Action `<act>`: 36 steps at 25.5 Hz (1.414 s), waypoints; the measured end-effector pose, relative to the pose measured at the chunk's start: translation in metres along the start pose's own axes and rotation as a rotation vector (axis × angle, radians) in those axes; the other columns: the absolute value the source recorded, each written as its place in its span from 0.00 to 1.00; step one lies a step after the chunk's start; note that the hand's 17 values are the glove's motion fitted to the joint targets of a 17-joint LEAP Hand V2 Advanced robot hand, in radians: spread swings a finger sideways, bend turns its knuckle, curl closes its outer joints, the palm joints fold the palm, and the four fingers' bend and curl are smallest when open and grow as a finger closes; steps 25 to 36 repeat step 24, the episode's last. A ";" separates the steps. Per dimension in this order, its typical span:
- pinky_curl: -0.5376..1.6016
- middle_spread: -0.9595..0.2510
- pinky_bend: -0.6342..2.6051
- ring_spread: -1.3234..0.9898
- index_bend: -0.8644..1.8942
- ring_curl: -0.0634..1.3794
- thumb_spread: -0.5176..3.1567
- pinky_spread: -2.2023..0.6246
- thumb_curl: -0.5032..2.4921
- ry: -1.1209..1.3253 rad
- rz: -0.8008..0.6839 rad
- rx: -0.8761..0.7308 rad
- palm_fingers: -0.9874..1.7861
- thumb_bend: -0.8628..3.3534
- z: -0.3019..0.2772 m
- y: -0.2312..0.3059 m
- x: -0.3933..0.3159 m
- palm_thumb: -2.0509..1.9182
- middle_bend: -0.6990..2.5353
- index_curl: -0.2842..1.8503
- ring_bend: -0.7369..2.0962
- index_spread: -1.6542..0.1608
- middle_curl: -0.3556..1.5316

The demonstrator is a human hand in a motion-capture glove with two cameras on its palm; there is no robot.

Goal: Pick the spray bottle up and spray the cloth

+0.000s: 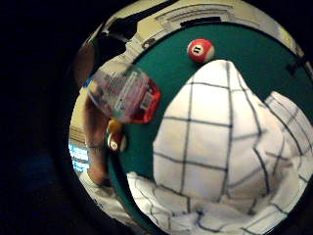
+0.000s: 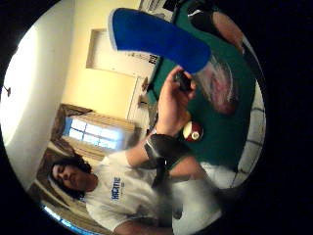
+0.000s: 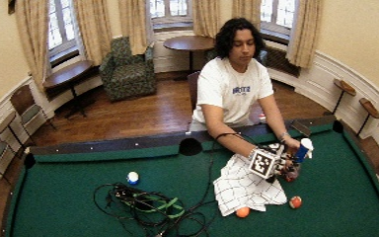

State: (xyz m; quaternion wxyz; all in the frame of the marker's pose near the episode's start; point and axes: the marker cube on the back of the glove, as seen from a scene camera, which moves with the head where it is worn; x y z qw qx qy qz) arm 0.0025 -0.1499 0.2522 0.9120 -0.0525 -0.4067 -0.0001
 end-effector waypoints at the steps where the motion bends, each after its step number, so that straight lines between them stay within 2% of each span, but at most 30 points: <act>1: 0.41 0.63 0.28 0.49 0.36 0.28 0.38 0.83 0.33 0.046 0.008 -0.014 0.56 0.19 -0.005 0.010 -0.002 0.64 0.28 0.32 0.38 0.69 0.38; 9: 0.41 0.64 0.27 0.50 0.36 0.27 0.38 0.84 0.32 0.437 -0.028 -0.075 0.55 0.19 -0.045 0.084 -0.036 0.63 0.28 0.30 0.38 0.69 0.38; 16: 0.41 0.65 0.27 0.50 0.36 0.27 0.39 0.85 0.31 0.595 -0.113 -0.136 0.54 0.20 -0.070 0.132 -0.078 0.63 0.28 0.28 0.37 0.69 0.38; 23: 0.41 0.65 0.26 0.51 0.36 0.27 0.39 0.85 0.30 0.637 -0.196 -0.147 0.55 0.20 -0.078 0.152 -0.104 0.63 0.28 0.28 0.38 0.69 0.38; 36: 0.41 0.65 0.26 0.51 0.36 0.27 0.39 0.85 0.30 0.635 -0.199 -0.146 0.55 0.20 -0.079 0.153 -0.106 0.63 0.28 0.27 0.38 0.69 0.38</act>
